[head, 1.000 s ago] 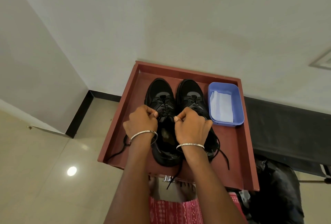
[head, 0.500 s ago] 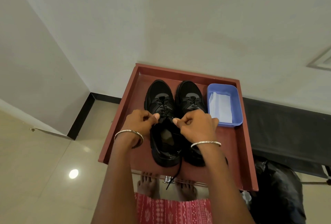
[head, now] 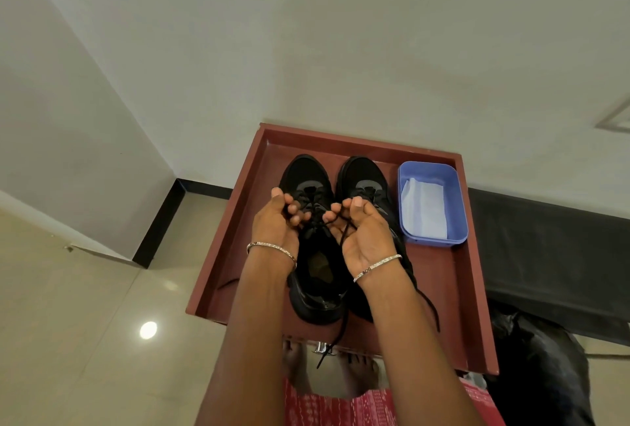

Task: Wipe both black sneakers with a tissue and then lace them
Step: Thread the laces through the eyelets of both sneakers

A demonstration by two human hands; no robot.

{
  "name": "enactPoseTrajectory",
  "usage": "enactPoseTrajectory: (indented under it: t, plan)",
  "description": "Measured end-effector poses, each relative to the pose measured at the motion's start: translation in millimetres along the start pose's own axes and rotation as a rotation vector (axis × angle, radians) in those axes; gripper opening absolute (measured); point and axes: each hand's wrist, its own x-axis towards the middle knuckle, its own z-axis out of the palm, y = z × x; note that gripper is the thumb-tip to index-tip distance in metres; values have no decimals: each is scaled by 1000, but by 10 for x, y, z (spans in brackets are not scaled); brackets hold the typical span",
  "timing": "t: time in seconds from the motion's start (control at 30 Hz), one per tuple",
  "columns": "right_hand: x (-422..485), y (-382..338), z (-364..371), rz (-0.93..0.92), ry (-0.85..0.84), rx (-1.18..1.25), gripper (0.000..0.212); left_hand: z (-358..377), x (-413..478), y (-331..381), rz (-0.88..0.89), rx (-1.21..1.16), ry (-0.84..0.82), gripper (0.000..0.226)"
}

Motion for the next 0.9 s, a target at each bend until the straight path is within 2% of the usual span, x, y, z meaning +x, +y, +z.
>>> enactPoseTrajectory:
  t: [0.13, 0.23, 0.37, 0.43, 0.5, 0.67, 0.9]
  plan:
    - [36, 69, 51, 13, 100, 13, 30, -27, 82, -42, -4, -94, 32, 41]
    - [26, 73, 83, -25, 103, 37, 30, 0, 53, -68, 92, 17, 19, 40]
    - [33, 101, 75, -115, 13, -104, 23, -19, -24, -36, 205, 338, -133, 31]
    - [42, 115, 70, -129, -79, -149, 17, -58, -45, -13, 221, 428, -234, 29]
    - [47, 107, 63, -138, -154, -171, 17, -106, -39, -9, 259, 465, -268, 26]
    - [100, 123, 68, -192, -112, -208, 20, -146, -31, -11, 213, 437, -244, 21]
    - [124, 124, 82, -120, -94, -141, 26, -152, -39, 30, 115, 381, -128, 6]
